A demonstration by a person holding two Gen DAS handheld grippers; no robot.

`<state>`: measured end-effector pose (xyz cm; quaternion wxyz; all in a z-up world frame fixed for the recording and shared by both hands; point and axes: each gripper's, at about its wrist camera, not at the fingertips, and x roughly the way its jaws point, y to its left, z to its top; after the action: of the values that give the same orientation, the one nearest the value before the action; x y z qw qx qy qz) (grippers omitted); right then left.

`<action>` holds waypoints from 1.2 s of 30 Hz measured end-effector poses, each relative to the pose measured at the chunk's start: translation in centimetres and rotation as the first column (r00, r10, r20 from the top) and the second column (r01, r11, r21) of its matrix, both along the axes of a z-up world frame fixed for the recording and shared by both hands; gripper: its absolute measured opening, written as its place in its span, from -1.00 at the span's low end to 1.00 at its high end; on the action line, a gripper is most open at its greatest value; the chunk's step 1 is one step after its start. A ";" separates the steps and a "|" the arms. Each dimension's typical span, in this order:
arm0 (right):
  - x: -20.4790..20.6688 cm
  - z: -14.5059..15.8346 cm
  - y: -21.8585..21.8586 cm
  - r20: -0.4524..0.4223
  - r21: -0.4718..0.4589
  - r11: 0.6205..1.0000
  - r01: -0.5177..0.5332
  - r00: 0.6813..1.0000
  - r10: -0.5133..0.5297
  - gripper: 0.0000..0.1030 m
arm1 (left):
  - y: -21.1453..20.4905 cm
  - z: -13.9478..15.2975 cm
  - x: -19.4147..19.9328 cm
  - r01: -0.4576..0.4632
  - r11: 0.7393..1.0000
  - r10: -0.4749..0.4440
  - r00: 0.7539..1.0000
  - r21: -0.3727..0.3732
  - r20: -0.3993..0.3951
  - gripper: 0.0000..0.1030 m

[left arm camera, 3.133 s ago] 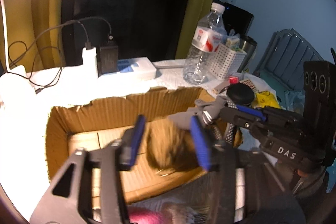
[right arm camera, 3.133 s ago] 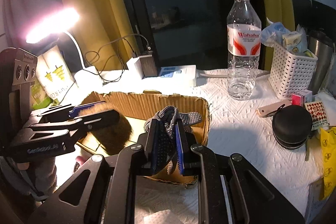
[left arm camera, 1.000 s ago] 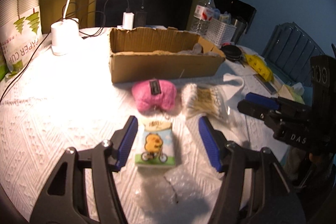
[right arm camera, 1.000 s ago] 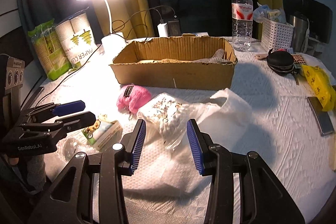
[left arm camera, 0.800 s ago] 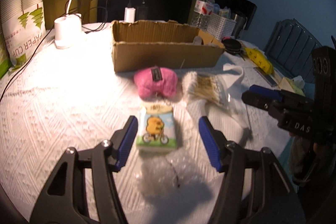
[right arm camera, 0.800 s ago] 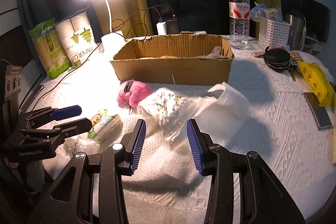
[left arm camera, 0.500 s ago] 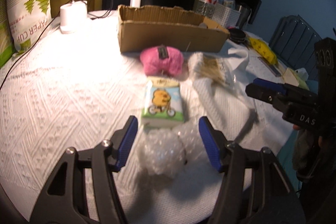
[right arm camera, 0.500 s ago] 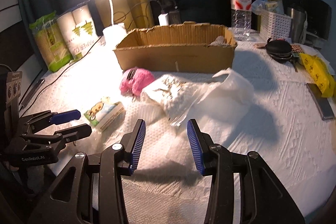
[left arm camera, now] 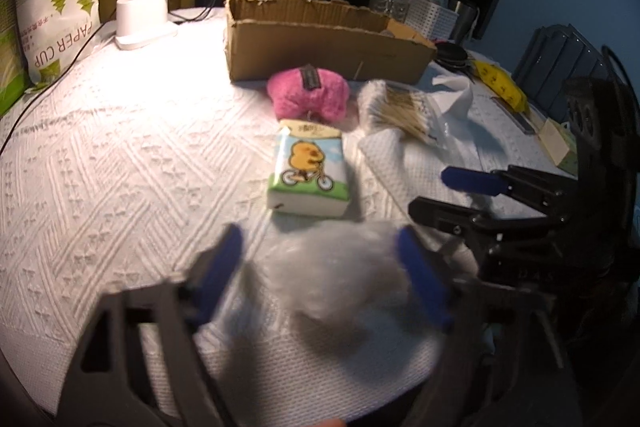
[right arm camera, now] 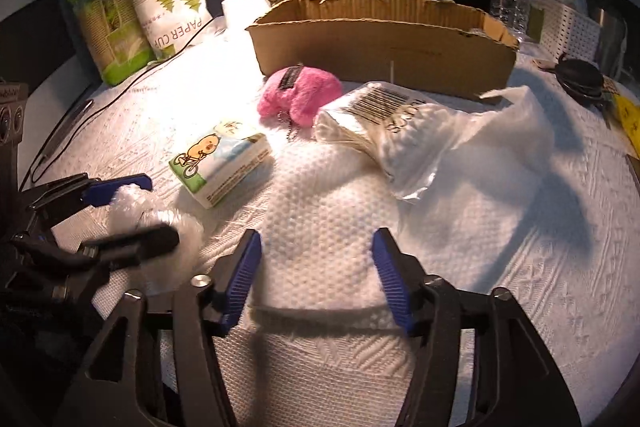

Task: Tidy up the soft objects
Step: 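Grasp the bubble-wrap bundle with the left tool while the right tool grasps the white towel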

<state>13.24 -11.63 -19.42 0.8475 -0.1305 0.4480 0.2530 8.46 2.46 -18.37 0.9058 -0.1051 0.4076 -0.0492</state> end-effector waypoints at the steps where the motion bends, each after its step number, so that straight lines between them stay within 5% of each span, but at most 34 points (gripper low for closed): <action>1: -0.1 -0.1 0.2 0.011 -0.010 1.000 -0.001 1.000 0.001 0.23 | 0.1 -0.2 0.0 0.001 1.000 -0.001 1.000 -0.011 -0.006 0.73; 8: -0.8 -0.8 1.1 0.096 -0.081 0.996 -0.035 0.994 0.043 0.15 | -0.1 -0.5 0.0 0.020 1.000 -0.020 1.000 -0.015 0.005 0.73; 10: -0.8 -0.7 1.1 0.101 -0.076 0.996 -0.039 0.994 0.046 -0.31 | -0.4 -0.5 -0.1 0.037 0.999 -0.036 0.999 -0.013 0.013 0.67; 11: -0.6 -0.5 0.9 0.103 -0.071 0.997 -0.024 0.994 0.031 -0.82 | -0.4 -0.4 -0.1 0.047 0.999 -0.047 0.999 -0.020 0.019 0.34; 12: -0.5 -0.4 0.7 0.101 -0.067 0.998 -0.014 0.995 0.021 -0.84 | -0.5 -0.4 -0.2 0.062 0.997 -0.061 0.998 -0.037 0.023 0.11; 17: -0.9 0.6 0.3 0.087 -0.007 0.999 -0.043 0.995 0.043 -0.84 | -0.6 0.1 -0.4 0.075 0.996 -0.073 0.996 -0.051 0.044 -0.10; 36: -1.8 8.9 0.3 0.235 0.180 0.975 -0.126 0.969 0.082 -0.84 | 1.7 6.0 0.4 0.018 0.999 -0.012 0.979 -0.026 0.202 -0.12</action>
<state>11.43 -11.29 -10.50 0.8871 -0.0986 0.3145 0.3232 8.83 4.20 -12.39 0.9406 -0.1089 0.3135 -0.0722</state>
